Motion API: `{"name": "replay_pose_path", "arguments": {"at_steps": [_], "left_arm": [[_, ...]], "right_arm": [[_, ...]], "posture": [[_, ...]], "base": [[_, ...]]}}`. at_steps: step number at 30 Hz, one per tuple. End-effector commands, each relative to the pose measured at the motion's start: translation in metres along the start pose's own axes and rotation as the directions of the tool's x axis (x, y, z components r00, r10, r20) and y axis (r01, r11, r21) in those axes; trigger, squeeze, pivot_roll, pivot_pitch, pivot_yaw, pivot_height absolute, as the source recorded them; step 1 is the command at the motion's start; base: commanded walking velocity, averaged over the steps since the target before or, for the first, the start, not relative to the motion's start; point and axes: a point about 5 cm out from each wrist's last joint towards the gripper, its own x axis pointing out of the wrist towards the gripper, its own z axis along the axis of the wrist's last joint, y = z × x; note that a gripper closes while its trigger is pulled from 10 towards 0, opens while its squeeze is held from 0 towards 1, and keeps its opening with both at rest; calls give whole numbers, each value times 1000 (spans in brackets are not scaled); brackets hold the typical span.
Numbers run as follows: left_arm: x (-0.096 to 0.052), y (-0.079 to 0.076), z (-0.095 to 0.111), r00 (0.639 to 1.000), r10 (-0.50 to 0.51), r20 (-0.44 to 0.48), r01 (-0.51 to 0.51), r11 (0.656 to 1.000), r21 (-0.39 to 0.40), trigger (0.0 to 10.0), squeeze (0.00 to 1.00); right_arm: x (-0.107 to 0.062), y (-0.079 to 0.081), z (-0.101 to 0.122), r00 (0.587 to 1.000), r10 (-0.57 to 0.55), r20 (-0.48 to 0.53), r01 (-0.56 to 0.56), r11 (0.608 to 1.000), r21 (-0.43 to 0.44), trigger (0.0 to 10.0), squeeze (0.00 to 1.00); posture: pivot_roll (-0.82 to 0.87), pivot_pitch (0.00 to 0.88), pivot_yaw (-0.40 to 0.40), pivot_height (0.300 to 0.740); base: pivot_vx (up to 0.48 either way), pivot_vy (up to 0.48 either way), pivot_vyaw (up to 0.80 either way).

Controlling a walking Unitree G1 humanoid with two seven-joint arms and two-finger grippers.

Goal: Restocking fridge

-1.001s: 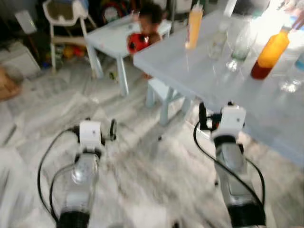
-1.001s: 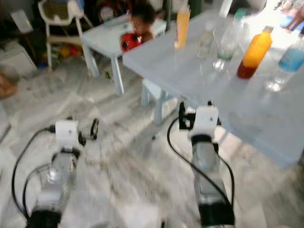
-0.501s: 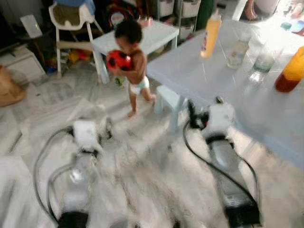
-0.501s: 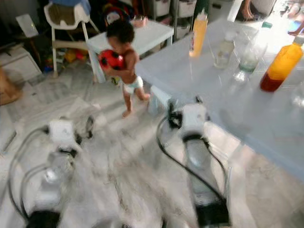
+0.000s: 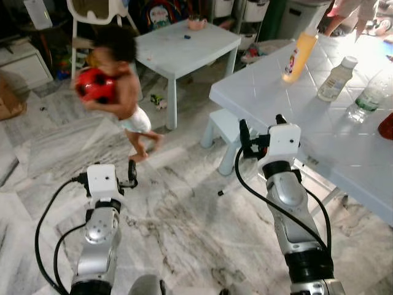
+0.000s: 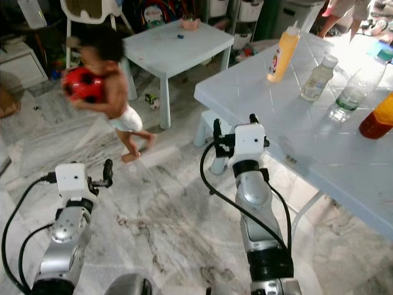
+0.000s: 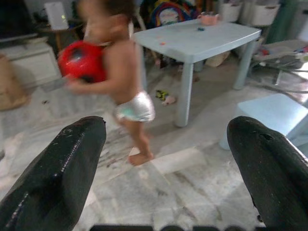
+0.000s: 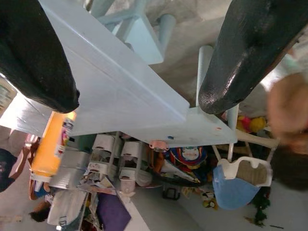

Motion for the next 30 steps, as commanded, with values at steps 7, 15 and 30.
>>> {"name": "replay_pose_path", "arguments": {"at_steps": [7,15,30], "left_arm": [[9,-7,19,994,-90,69,89,996,8,10000,0],[9,-10,16,992,-113,59,113,994,7,10000,0],[12,-18,24,987,-130,94,131,991,-8,10000,0]], "right_arm": [[-15,-3,-11,998,-38,-43,39,999,9,10000,0],[-17,-6,-13,997,-53,-49,54,999,3,10000,0],[-10,-3,-10,999,-44,-32,44,999,6,10000,0]], "posture": [[35,67,18,740],[22,63,29,740],[23,63,29,740]], "base": [[382,0,-800],[480,0,-755],[335,0,-33]]}}
